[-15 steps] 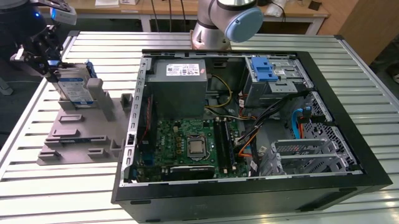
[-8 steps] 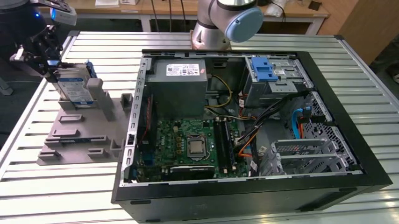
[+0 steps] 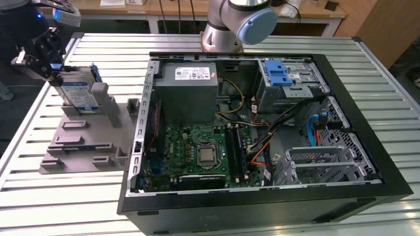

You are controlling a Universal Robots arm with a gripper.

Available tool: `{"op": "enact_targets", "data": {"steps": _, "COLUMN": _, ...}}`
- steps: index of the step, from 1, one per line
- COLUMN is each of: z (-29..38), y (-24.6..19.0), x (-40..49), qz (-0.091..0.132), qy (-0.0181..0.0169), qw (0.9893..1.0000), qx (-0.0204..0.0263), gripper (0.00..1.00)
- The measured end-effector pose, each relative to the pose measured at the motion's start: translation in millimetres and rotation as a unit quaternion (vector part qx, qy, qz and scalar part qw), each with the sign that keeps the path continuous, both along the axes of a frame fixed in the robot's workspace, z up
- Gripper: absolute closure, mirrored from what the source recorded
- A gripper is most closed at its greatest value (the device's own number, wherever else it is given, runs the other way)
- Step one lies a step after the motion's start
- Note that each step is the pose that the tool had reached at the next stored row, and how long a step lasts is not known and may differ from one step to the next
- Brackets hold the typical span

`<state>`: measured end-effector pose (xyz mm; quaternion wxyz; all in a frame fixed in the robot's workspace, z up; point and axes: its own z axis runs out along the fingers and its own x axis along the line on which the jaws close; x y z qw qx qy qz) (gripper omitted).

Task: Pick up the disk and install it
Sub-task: 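Pick up the disk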

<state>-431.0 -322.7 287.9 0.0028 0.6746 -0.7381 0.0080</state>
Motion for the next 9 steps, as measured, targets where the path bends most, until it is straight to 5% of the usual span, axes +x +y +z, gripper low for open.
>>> {"op": "enact_targets", "data": {"steps": 3, "z": 0.0, "y": 0.0, "x": 0.0, "qz": 0.0, "qy": 0.0, "qw": 1.0, "qx": 0.0, "gripper": 0.63}}
{"op": "enact_targets", "data": {"steps": 9, "z": -0.2, "y": -0.5, "x": 0.0, "qz": 0.0, "qy": -0.0001, "qw": 1.0, "qx": 0.0001, "gripper": 0.63}}
